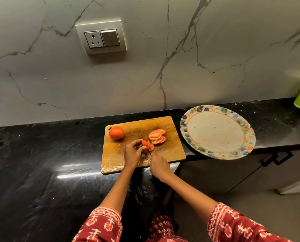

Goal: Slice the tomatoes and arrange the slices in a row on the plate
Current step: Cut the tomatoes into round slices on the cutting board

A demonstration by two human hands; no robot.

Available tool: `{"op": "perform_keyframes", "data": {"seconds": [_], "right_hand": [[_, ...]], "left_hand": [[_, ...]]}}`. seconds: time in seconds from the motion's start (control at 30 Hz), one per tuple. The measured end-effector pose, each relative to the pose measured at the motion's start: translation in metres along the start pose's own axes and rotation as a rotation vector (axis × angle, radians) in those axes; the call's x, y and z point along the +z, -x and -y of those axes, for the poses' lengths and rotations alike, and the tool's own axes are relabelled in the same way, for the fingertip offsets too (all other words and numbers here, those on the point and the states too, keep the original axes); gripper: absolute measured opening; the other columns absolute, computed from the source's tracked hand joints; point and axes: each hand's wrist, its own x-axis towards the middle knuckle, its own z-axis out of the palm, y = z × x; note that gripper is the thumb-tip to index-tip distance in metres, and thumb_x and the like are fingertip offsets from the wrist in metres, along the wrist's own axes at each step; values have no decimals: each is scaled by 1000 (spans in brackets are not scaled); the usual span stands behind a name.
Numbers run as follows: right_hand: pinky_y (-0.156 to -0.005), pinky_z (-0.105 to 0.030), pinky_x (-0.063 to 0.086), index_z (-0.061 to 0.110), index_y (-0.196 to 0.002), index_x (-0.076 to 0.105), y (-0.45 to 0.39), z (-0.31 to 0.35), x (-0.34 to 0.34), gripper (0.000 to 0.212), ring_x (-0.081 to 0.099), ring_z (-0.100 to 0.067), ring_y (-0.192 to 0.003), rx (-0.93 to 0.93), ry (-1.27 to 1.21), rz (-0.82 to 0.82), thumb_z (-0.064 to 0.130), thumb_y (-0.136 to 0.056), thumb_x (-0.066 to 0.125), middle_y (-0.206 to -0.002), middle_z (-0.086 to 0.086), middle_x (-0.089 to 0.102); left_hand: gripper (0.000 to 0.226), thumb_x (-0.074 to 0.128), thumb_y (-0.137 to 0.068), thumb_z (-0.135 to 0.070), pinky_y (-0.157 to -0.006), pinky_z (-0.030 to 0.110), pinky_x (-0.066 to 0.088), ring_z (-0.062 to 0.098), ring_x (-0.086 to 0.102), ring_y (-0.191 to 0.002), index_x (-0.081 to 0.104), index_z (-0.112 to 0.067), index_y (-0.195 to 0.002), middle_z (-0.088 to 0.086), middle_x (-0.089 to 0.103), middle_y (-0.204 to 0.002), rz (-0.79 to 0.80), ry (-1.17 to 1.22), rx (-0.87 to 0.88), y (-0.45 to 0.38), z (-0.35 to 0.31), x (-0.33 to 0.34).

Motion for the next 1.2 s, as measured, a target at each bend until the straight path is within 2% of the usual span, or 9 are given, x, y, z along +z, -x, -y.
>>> {"op": "perform_keyframes", "data": {"seconds": [0.07, 0.17, 0.3, 0.4, 0.53, 0.67, 0.8, 1.03, 1.2], "right_hand": [[-85, -38, 43, 2, -120, 46, 10, -10, 6, 25, 53, -34, -113, -22, 46, 19, 9, -99, 33, -120, -17, 55], [-78, -38, 44, 4, -122, 43, 24, -26, 11, 26, 57, -34, -108, -60, 121, 11, 13, -101, 33, -115, -16, 59], [-74, -37, 42, 4, -120, 46, 28, -32, 3, 30, 57, -36, -105, -43, 68, 2, 21, -102, 28, -113, -17, 60], [-68, -33, 36, 3, -114, 48, 28, -27, -7, 30, 58, -36, -102, -45, -17, -36, 22, -102, 28, -110, -17, 59], [-71, -35, 37, 1, -115, 48, 23, -12, -18, 31, 56, -37, -104, -61, -93, -101, 22, -102, 29, -109, -19, 59], [-76, -37, 42, 2, -121, 46, 18, 1, -17, 32, 56, -39, -104, -51, -103, -110, 21, -101, 30, -108, -20, 60], [-78, -37, 42, 0, -112, 51, 16, 5, -18, 33, 55, -39, -105, -21, -103, -94, 23, -102, 29, -112, -21, 59], [-76, -36, 42, 0, -110, 52, 16, 4, -16, 31, 56, -38, -105, -11, -103, -93, 21, -101, 31, -111, -20, 59], [-79, -38, 42, 3, -117, 49, 13, 8, -16, 31, 54, -37, -109, 8, -102, -81, 21, -101, 30, -115, -19, 58]], "left_hand": [[37, 69, -75, 6, -84, 19, 49, 21, 63, -101, 62, 3, -111, 15, 66, -108, -1, -13, -2, 1, 2, -1], [37, 68, -76, 5, -79, 11, 47, 16, 61, -100, 61, 3, -113, 15, 65, -110, -5, -23, -1, 0, 3, -4], [37, 67, -77, 5, -85, 16, 46, 14, 59, -101, 59, 2, -114, 14, 64, -111, 27, -23, 21, 2, 1, -3], [37, 66, -77, 6, -80, 10, 47, 15, 59, -101, 58, -2, -113, 9, 62, -107, 47, 22, 37, 3, -1, -4], [33, 67, -75, 7, -78, 11, 50, 16, 60, -95, 59, -11, -101, 5, 62, -99, 51, 63, 72, 4, -3, -6], [32, 70, -74, 5, -76, 9, 49, 14, 61, -92, 61, -8, -103, 6, 64, -99, 49, 52, 88, 6, 2, -5], [36, 71, -74, 4, -77, 6, 48, 13, 61, -92, 63, -2, -108, 5, 65, -101, 50, 49, 80, 3, 2, -5], [30, 73, -74, -4, -80, 16, 45, 11, 61, -93, 68, -2, -104, 9, 70, -101, -27, -67, 120, 2, 0, -5], [27, 72, -75, -2, -72, 2, 43, 14, 62, -91, 69, -2, -102, 10, 69, -98, -28, -38, 80, 1, -1, -5]]}}
